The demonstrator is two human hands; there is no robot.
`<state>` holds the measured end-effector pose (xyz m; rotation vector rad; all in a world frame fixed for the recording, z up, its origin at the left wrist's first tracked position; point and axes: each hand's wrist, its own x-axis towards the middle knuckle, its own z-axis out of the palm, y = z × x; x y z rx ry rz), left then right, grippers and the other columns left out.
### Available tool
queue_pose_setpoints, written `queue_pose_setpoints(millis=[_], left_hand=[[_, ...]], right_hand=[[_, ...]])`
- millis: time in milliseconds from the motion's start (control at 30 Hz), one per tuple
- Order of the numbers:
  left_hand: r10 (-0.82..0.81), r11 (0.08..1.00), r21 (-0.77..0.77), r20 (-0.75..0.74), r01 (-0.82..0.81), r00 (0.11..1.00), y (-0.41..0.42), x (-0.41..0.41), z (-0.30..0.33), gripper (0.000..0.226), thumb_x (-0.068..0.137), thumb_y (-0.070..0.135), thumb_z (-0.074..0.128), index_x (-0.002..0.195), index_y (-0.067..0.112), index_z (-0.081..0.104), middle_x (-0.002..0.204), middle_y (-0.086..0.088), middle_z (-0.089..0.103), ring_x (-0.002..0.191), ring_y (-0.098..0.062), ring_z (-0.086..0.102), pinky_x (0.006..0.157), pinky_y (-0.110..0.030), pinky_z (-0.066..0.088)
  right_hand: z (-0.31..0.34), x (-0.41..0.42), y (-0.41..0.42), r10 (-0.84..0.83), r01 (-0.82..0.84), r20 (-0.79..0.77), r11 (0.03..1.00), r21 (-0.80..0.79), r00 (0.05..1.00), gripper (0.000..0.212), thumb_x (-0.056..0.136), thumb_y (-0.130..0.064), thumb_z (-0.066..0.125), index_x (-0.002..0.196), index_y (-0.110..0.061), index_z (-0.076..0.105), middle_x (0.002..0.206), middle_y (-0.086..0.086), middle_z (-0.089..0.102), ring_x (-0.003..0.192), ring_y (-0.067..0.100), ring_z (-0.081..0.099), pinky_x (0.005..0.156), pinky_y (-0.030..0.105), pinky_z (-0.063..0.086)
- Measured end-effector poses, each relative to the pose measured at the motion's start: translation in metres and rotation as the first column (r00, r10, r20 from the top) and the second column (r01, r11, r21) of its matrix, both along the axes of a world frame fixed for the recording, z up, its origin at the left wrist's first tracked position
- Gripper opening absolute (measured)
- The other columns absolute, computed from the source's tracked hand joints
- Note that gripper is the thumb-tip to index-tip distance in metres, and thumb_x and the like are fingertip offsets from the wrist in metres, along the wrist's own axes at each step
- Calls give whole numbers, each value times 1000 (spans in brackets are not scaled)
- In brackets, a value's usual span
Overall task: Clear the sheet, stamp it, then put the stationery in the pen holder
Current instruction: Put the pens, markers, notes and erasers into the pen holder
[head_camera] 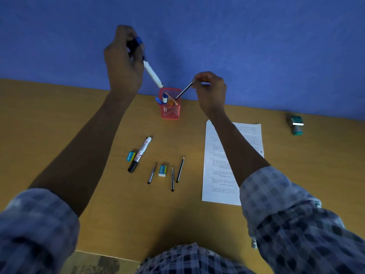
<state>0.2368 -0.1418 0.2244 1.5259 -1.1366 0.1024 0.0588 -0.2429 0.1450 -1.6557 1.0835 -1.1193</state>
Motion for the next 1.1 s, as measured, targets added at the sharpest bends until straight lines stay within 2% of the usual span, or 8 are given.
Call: queue_pose_setpoints(millis=[100,200,300,500,633,800,967,1100], left_hand=[[-63,998,15,27,62,998,-16,1,-6,21,84,2,48,92,22,48,74,16,57,64,-20,61,61,-48,53],[-89,993,88,97,81,991,-27,-2,-18,15,88,2,50,92,16,48,73,-6,59,65,-24,62,62,-39,52],[-98,985,151,104,82,990,-33,-3,-38,13,89,4,51,91,17,47,74,-8,59,64,-22,63,61,-34,52],[-121,956,280,117,84,986,-30,4,-72,6,91,9,51,95,8,54,83,-14,62,71,-26,63,66,-37,54],[-129,957,267,44,113,991,-33,5,-70,13,88,6,55,94,17,50,84,-14,62,72,-24,64,68,-40,56],[-134,957,258,-11,132,991,-35,6,-66,17,85,5,60,91,16,48,83,-6,59,73,-3,61,73,-44,59],[-128,952,286,43,111,991,-34,9,-70,8,84,6,61,89,5,55,81,-14,64,75,-19,68,70,-42,58],[-90,956,284,34,77,995,-35,9,-68,9,83,5,63,90,3,58,82,-11,67,76,-19,69,70,-37,59]], right_hand=[[2,9,-6,1,-2,-14,998,-55,1000,8,84,-9,63,85,-10,71,79,-1,73,75,12,71,73,33,59],[-2,19,-11,8,-19,-85,990,-137,996,8,87,-7,63,88,-7,71,84,1,73,78,10,69,71,21,57],[-10,26,-14,18,-46,-149,980,-191,989,8,88,-6,62,89,-6,70,86,2,73,77,8,66,69,13,52],[-27,33,-17,42,-90,-221,973,-211,974,10,88,-4,59,88,-6,69,87,2,72,80,13,67,71,20,56],[-36,35,-19,50,-97,-240,977,-190,969,10,88,-6,60,88,-8,70,87,0,72,80,11,67,72,21,57],[-39,36,-19,52,-99,-251,979,-179,967,11,88,-5,60,88,-8,70,88,0,72,80,10,66,73,21,56],[-38,36,-20,47,-97,-267,979,-177,962,11,88,-5,60,90,-7,70,90,1,72,82,10,66,73,21,55],[-37,35,-20,45,-95,-268,979,-179,962,11,89,-6,60,90,-7,70,89,1,72,82,10,66,73,20,54]])
